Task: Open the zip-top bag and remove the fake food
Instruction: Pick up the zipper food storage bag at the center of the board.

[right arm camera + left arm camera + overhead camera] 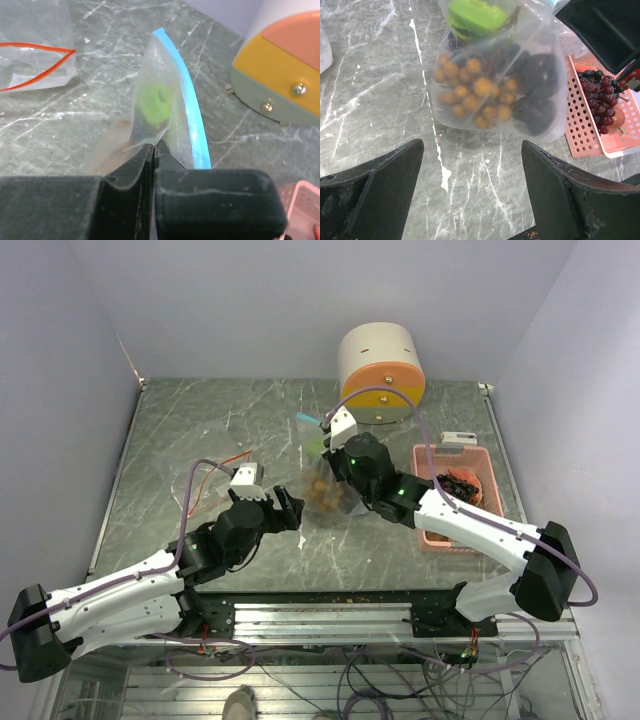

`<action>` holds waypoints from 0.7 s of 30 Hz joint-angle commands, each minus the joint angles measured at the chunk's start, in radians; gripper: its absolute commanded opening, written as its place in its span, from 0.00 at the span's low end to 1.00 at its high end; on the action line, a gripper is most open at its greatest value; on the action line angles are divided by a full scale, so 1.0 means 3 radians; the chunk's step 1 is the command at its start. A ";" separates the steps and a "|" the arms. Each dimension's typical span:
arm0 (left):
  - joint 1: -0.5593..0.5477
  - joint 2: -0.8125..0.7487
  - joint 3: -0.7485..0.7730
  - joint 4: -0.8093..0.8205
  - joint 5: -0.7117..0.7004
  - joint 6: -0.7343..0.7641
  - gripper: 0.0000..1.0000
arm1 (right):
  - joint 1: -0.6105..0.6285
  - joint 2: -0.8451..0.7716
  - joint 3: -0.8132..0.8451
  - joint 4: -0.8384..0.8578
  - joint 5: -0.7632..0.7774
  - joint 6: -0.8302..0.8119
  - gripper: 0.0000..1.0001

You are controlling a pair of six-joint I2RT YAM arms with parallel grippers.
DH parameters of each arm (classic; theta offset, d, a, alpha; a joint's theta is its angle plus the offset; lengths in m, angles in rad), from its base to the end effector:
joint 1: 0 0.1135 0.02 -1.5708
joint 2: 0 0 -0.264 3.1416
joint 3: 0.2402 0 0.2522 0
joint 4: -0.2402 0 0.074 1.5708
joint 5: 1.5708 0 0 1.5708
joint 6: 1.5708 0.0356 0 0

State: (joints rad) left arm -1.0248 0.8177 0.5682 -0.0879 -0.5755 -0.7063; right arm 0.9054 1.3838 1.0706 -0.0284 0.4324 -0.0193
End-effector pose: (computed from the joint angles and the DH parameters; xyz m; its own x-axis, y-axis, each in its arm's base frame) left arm 0.1150 -0.1520 0.2694 -0.4230 -0.3524 -0.8348 0.2310 0.8489 -0.4754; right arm 0.2109 0.2446 0.3189 -0.1977 -0.2803 -0.9393 -0.4744 0.8659 -0.1585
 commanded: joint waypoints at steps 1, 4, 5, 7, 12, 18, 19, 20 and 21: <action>-0.0023 -0.0005 0.0041 0.0006 -0.0071 -0.0008 0.90 | 0.0023 0.0004 -0.0006 0.0016 -0.0342 -0.0164 0.00; -0.0021 -0.0010 0.0021 0.0012 -0.0076 -0.0005 0.90 | 0.0019 -0.0089 -0.0412 0.0162 -0.0486 -0.0028 0.00; -0.0021 -0.0003 0.0014 0.0020 -0.0075 -0.0005 0.90 | 0.0022 -0.0131 -0.0559 0.0226 -0.0520 0.0025 0.00; -0.0020 0.0016 0.0004 0.0043 -0.0074 -0.0005 0.90 | 0.0019 -0.0229 -0.0800 0.0331 -0.0585 0.0114 0.00; -0.0023 0.0095 0.0054 0.0054 -0.0163 0.0063 0.91 | 0.0027 -0.0574 -0.1244 0.0454 -0.0799 0.0274 0.00; -0.0018 0.0037 0.0179 -0.0020 -0.0577 0.0013 0.99 | 0.0030 -0.1092 -0.1745 0.0703 -0.1230 0.0402 0.00; -0.0015 0.0014 0.0182 0.0030 -0.0627 0.0007 0.99 | 0.0029 -0.1131 -0.1822 0.0728 -0.1272 0.0417 0.00; -0.0010 -0.0003 0.0178 0.0107 -0.0660 0.0036 0.99 | 0.0033 -0.1159 -0.1860 0.0724 -0.1290 0.0424 0.00; -0.0003 -0.0022 0.0169 0.0221 -0.0659 0.0122 0.99 | 0.0038 -0.1174 -0.1883 0.0702 -0.1286 0.0426 0.00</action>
State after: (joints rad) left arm -1.0248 0.8402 0.5827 -0.0914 -0.6842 -0.6964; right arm 0.9092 1.0554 0.5491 0.1444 0.1219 0.0765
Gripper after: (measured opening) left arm 0.990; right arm 0.004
